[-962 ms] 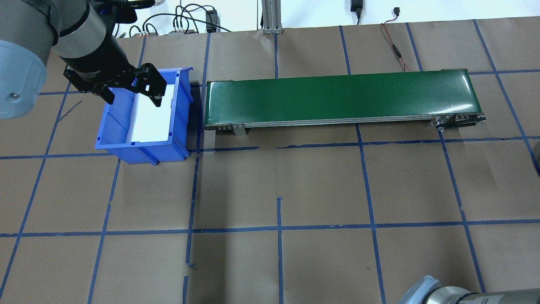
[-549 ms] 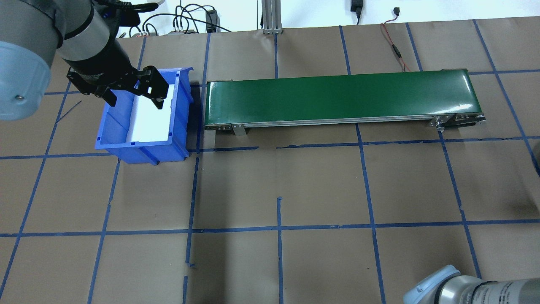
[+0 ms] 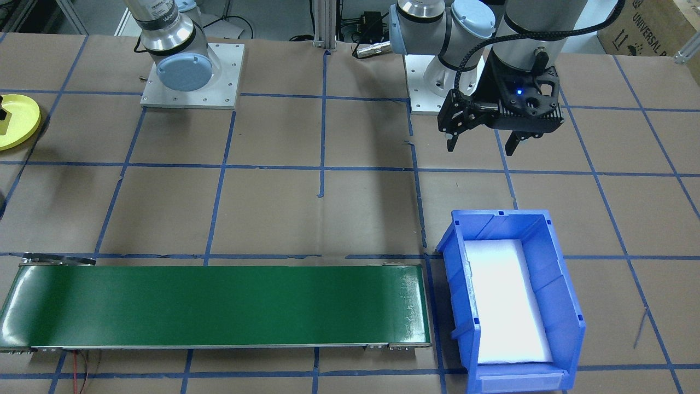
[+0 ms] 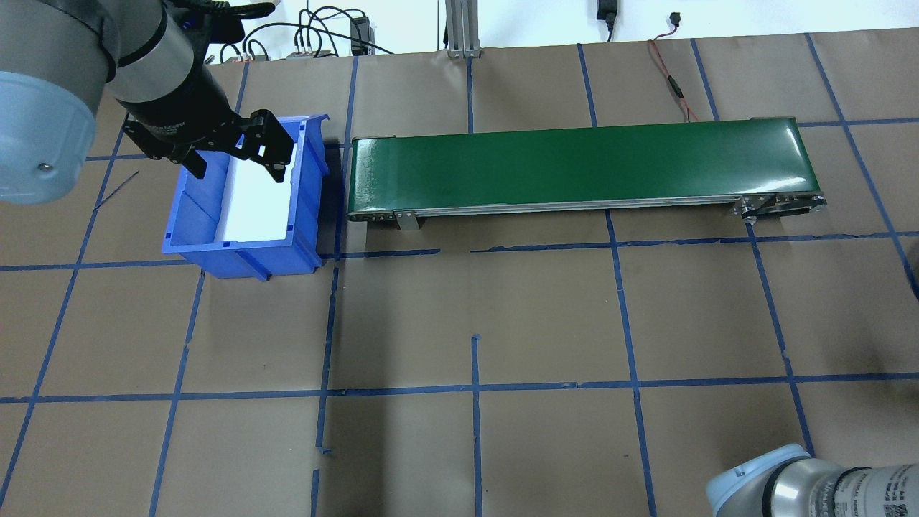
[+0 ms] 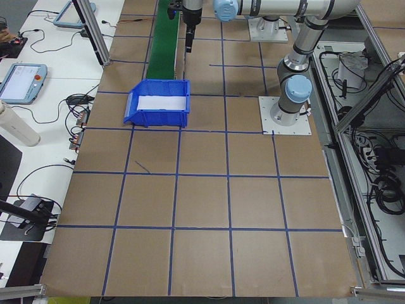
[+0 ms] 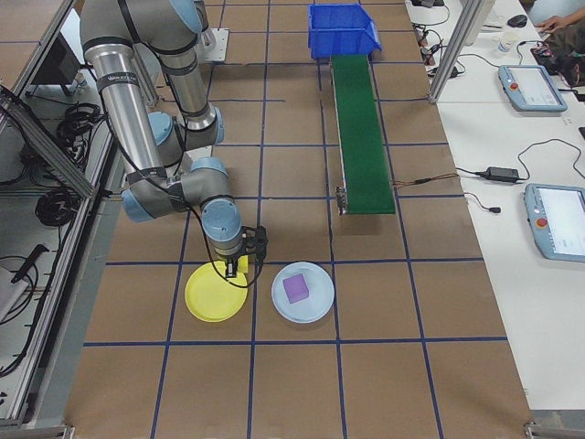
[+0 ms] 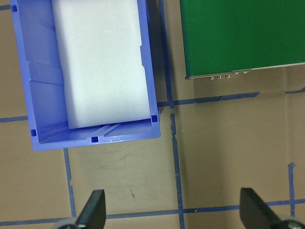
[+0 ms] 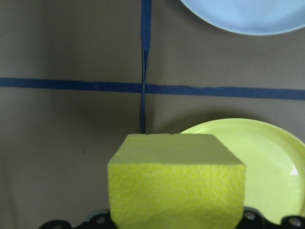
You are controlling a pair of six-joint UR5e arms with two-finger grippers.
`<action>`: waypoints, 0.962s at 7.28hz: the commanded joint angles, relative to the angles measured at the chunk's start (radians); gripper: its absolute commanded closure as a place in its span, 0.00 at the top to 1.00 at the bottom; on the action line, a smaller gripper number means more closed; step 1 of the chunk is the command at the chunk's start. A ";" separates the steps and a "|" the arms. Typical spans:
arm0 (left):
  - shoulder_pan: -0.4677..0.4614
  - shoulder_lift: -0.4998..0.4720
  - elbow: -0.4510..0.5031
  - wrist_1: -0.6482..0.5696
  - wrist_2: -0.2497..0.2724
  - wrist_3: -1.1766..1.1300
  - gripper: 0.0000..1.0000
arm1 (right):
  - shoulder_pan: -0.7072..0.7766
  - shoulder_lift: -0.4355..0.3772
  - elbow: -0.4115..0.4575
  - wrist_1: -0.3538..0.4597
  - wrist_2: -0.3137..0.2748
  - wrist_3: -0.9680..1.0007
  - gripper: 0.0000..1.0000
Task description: Move block left to right into plate
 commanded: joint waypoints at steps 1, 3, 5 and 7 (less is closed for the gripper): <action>-0.001 -0.001 -0.001 0.001 -0.001 -0.002 1.00 | -0.080 0.047 0.018 -0.019 0.013 -0.040 0.62; 0.000 -0.001 -0.001 0.001 -0.001 0.000 1.00 | -0.082 0.097 0.012 -0.073 0.019 -0.047 0.89; -0.001 -0.001 -0.001 0.001 -0.001 -0.002 1.00 | -0.082 0.093 0.009 -0.071 0.006 -0.032 1.00; -0.001 -0.001 -0.001 0.001 -0.001 -0.002 1.00 | -0.051 0.067 -0.015 -0.049 0.009 0.045 1.00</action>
